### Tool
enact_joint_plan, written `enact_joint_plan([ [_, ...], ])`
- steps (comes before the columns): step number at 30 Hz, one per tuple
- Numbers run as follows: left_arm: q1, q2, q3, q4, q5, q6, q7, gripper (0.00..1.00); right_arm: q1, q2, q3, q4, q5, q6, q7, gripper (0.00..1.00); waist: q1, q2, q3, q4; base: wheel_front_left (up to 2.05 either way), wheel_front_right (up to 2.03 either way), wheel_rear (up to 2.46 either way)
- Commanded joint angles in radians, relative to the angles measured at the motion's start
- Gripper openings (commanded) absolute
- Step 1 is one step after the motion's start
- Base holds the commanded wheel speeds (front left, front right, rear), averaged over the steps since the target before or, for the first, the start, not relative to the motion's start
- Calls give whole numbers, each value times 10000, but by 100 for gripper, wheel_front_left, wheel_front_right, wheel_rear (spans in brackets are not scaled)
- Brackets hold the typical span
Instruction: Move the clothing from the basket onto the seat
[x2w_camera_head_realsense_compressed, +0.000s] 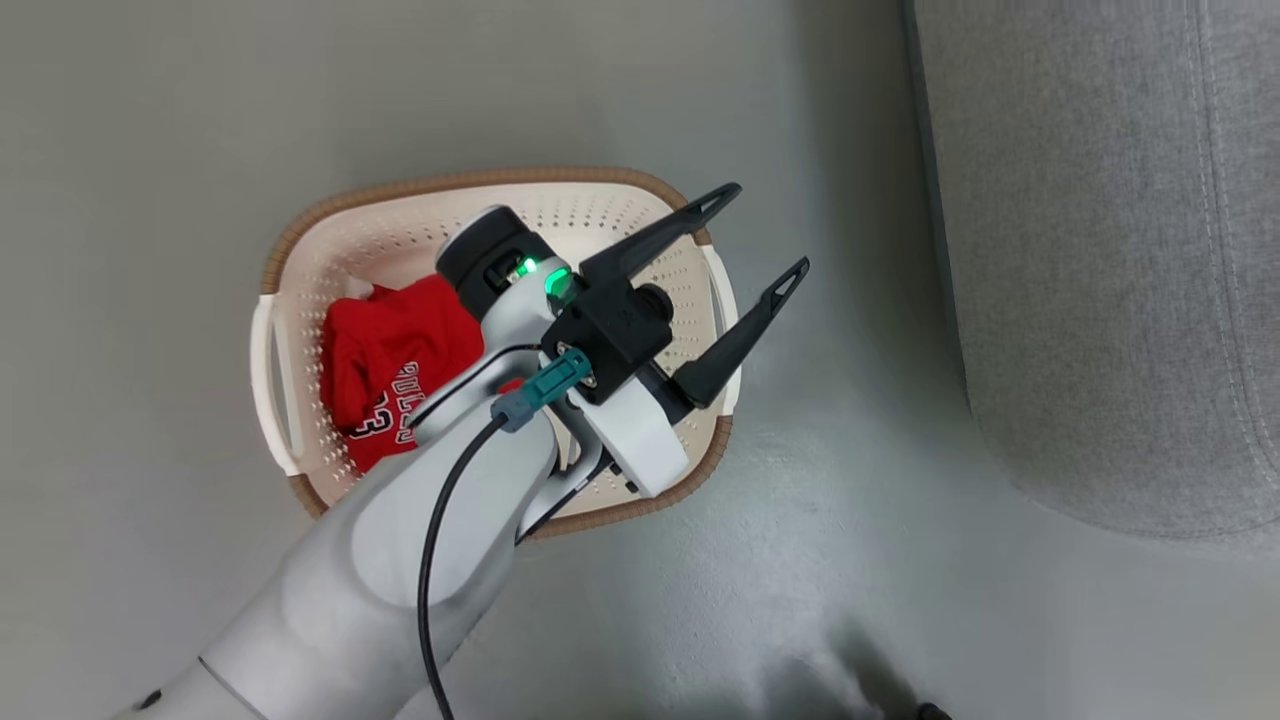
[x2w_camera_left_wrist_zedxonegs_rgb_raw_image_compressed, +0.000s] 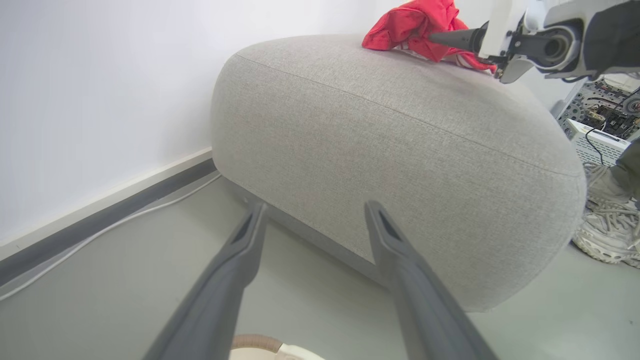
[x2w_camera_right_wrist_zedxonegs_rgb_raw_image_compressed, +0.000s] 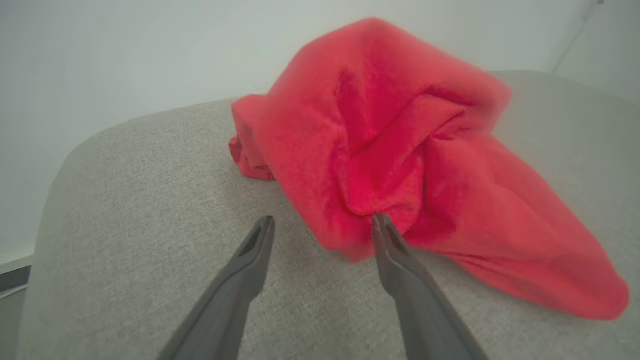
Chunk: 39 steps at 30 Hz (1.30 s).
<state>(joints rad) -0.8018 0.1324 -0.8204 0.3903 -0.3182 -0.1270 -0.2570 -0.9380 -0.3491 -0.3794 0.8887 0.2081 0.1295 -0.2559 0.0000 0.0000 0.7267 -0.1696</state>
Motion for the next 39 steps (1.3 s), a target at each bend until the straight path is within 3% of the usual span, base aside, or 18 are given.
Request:
enact_joint_plan([
  [1,263,-44,273,-215,-87,-36,-47,100,492,-245,169,-288,144,12,-57,100,0,0,-300,179,0,0,0],
  [13,1771,-310,1769,22,-27,-36,-47,100,2633,535,1372,-1445,857,12,-58,100,0,0,-2082,714,0,0,0],
  [23,3258,-512,4132,250,328,-27,-47,100,3429,1056,2726,-3006,1153,12,-58,100,0,0,-3474,1238,0,0,0],
  [39,5036,-705,7296,486,997,156,-47,100,4866,1758,4070,-3812,963,12,-59,100,0,0,-5310,2116,0,0,0],
])
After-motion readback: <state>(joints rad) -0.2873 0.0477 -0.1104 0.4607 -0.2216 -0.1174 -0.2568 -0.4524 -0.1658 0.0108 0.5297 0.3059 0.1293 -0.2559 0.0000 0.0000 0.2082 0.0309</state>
